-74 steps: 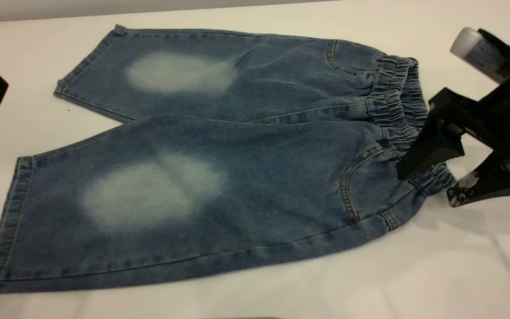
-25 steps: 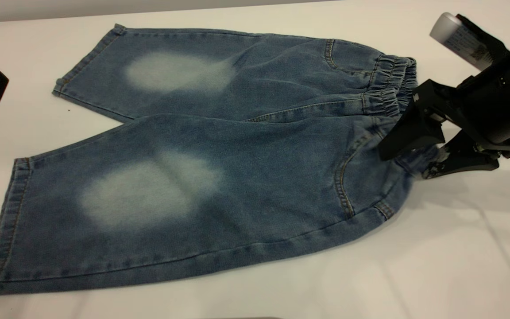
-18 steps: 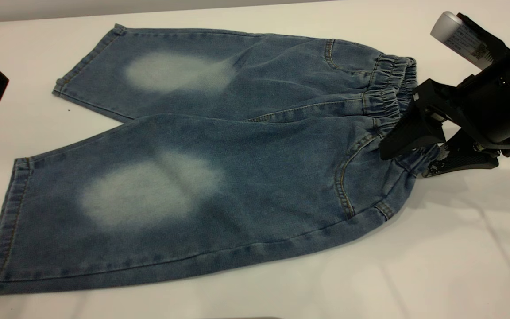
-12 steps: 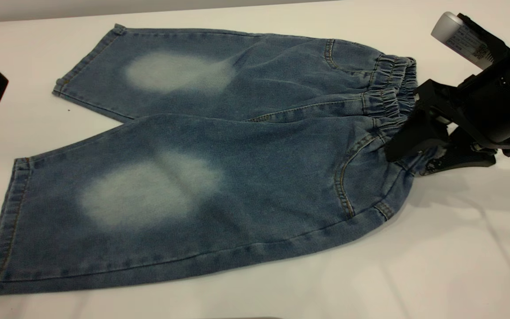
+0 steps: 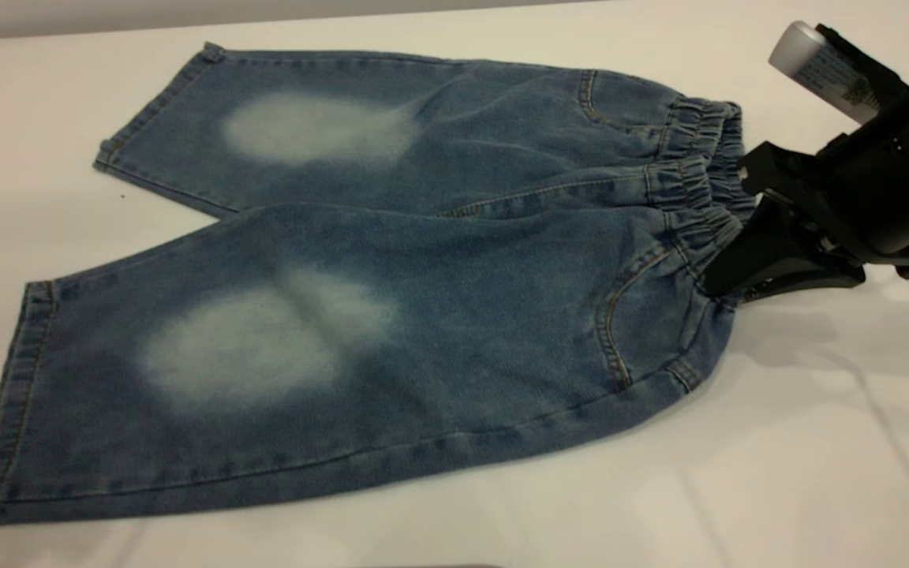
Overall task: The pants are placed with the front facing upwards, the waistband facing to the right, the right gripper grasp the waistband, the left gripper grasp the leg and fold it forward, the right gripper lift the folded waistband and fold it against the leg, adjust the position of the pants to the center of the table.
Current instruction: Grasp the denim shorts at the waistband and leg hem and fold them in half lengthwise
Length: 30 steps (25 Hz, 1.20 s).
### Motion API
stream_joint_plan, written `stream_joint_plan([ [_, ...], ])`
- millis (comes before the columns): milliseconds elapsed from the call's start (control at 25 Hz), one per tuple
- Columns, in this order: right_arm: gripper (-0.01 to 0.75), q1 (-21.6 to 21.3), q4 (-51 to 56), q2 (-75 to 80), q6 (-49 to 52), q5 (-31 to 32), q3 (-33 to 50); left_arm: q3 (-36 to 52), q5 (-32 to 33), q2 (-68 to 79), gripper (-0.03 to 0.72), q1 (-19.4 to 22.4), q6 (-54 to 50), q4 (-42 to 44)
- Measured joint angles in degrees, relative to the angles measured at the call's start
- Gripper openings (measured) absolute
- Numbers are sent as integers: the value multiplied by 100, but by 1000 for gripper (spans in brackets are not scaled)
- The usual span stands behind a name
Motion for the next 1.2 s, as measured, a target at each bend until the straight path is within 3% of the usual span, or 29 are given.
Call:
stream_joint_plan([
  [360,40,0,109,0,-123,0,0,524,-724,712,464,0,582,345],
  [800,44,0,211,0,-256,28,0,529,-1700,1831,464,0,828,362],
  [1200,53,0,222,0,-262,39,0,524,-2197,2585,464,0,906,362],
])
